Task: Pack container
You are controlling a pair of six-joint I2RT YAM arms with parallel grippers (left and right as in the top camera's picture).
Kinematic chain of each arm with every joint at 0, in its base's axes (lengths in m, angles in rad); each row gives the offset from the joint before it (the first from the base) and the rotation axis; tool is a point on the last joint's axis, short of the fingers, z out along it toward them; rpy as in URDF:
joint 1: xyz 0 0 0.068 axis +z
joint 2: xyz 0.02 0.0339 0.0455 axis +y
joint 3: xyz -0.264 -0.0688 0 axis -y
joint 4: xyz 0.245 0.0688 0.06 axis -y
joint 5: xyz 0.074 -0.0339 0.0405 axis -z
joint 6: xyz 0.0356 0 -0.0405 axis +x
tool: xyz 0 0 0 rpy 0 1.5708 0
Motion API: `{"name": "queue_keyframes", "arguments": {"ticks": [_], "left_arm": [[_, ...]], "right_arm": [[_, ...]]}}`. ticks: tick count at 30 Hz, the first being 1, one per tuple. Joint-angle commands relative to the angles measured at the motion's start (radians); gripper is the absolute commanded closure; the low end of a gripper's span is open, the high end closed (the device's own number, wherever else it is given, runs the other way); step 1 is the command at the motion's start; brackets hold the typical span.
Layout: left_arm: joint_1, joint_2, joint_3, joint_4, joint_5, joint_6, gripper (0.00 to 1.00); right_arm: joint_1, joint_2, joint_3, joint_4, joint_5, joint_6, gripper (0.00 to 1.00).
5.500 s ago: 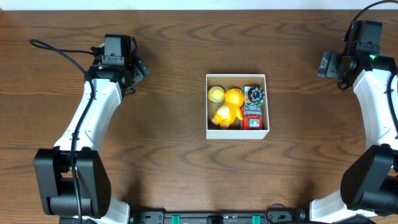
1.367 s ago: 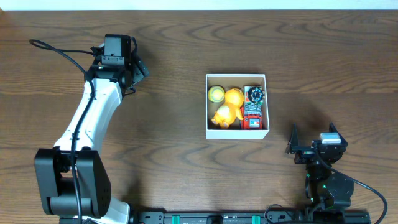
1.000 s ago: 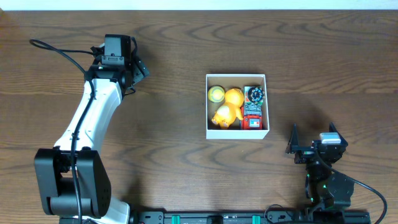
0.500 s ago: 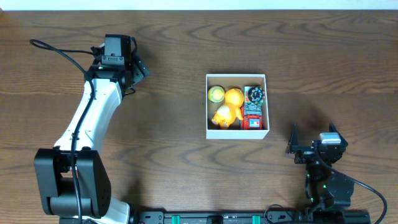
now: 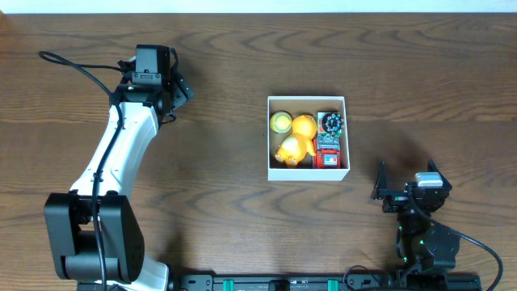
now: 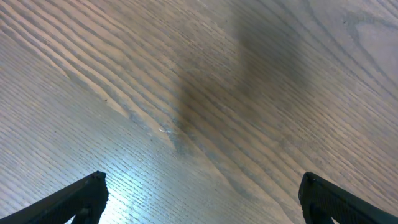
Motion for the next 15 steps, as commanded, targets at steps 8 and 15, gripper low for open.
{"name": "queue_keyframes", "arguments": {"ticks": [8,15], "left_arm": [[0.004,0.000,0.010,0.029,-0.009,0.006,0.02],[0.004,-0.004,0.009,0.026,-0.008,0.072,0.02]], "right_arm": [[0.010,-0.001,-0.002,-0.004,-0.006,-0.009,0.01],[0.010,-0.001,-0.002,-0.004,-0.006,-0.009,0.01]]}}
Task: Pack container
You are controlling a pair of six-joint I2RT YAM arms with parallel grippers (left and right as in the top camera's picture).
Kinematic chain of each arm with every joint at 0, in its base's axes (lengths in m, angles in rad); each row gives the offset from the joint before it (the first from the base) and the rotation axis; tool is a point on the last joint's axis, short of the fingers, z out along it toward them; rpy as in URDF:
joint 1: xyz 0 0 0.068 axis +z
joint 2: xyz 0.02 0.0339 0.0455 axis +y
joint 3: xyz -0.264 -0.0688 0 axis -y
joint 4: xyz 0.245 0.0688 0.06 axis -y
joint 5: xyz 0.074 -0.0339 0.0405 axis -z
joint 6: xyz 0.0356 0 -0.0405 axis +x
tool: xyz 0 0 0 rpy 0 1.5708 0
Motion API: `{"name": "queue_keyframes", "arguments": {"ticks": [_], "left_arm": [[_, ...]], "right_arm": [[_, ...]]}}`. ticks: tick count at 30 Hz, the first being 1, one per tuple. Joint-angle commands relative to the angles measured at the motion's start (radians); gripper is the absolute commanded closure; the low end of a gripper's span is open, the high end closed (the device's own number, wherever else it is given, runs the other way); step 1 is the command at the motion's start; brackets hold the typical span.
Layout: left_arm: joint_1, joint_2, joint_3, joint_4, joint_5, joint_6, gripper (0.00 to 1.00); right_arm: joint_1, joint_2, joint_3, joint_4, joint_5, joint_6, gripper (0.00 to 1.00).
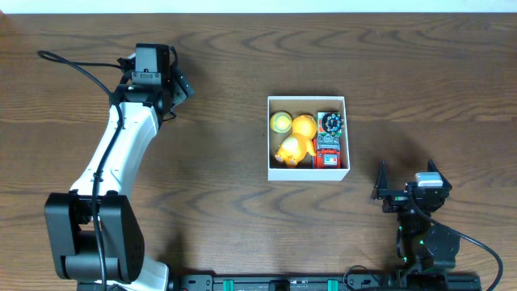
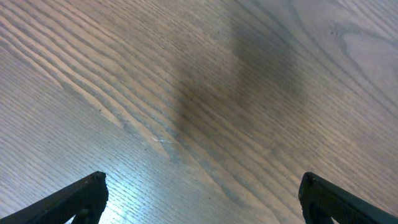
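Note:
A white open box [image 1: 308,172] sits right of the table's middle, holding a yellow round item [image 1: 280,121], an orange-yellow toy [image 1: 296,139], a dark round thing with coloured dots [image 1: 331,123] and a red packet [image 1: 326,152]. My left gripper [image 1: 179,87] is at the far left of the table, well away from the box; in the left wrist view it [image 2: 202,186] is open over bare wood, nothing between its fingers [image 2: 84,196]. My right gripper [image 1: 381,182] is parked near the front right edge; whether it is open or shut does not show.
The brown wooden table [image 1: 218,210] fills the overhead view. A black cable [image 1: 77,69] loops behind the left arm at the far left. The arm bases stand along the front edge.
The left gripper has shifted slightly over the wood, the grain in its wrist view sliding a little. The box, its contents and the right arm are unchanged.

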Motion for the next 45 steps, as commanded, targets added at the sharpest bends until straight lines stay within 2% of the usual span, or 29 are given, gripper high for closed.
{"name": "queue_keyframes", "arguments": {"ticks": [1,8,18,27,35,45], "left_arm": [[0.003,-0.008,0.009,-0.011,-0.009,0.094,0.02],[-0.008,-0.138,0.006,-0.042,-0.010,0.247,0.02],[-0.006,-0.550,-0.007,-0.210,-0.013,0.255,0.02],[-0.006,-0.899,-0.141,-0.217,-0.013,0.258,0.02],[-0.006,-1.178,-0.380,-0.065,-0.013,0.258,0.02],[-0.006,-1.416,-0.784,0.299,-0.013,0.258,0.02]], "right_arm": [[0.010,-0.001,-0.002,-0.004,-0.006,-0.009,0.01],[0.010,-0.001,-0.002,-0.004,-0.006,-0.009,0.01],[0.010,0.000,-0.002,-0.004,-0.006,-0.009,0.01],[0.010,-0.001,-0.002,-0.004,-0.006,-0.009,0.01],[0.010,-0.001,-0.002,-0.004,-0.006,-0.009,0.01],[0.010,-0.001,-0.002,-0.004,-0.006,-0.009,0.01]]}}
